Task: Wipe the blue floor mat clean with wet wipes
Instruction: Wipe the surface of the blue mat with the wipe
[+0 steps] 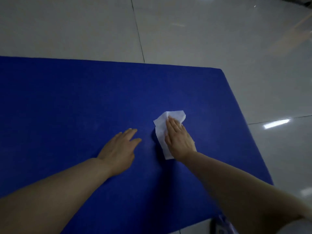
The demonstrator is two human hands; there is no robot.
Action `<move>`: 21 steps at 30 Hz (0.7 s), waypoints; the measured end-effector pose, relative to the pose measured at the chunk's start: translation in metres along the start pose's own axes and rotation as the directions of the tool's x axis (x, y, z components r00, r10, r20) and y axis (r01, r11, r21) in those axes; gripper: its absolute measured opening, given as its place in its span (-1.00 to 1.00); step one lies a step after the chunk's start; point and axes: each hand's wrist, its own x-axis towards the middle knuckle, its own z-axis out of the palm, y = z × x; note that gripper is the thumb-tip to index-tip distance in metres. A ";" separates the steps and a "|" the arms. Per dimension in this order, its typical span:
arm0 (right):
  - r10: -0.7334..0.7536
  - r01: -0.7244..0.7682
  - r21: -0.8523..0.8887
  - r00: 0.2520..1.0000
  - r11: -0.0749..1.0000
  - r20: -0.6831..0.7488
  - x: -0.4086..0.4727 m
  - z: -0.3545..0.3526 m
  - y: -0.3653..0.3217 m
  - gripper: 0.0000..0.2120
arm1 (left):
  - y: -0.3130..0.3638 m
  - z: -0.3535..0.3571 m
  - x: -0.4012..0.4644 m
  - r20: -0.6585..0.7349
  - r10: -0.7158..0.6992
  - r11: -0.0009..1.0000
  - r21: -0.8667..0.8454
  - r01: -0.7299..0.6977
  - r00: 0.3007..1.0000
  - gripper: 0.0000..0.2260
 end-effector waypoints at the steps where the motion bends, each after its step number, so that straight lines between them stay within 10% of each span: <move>1: 0.013 -0.013 -0.020 1.000 1.000 -0.012 0.012 0.004 0.007 -0.47 | 0.001 0.004 0.007 0.001 -0.001 1.000 -0.009 0.001 1.000 -0.54; 21: 0.086 -0.009 0.198 0.919 0.980 -0.385 0.089 0.062 0.030 -0.52 | 0.002 -0.045 0.287 -0.386 -0.231 0.973 -0.082 0.216 0.893 -0.51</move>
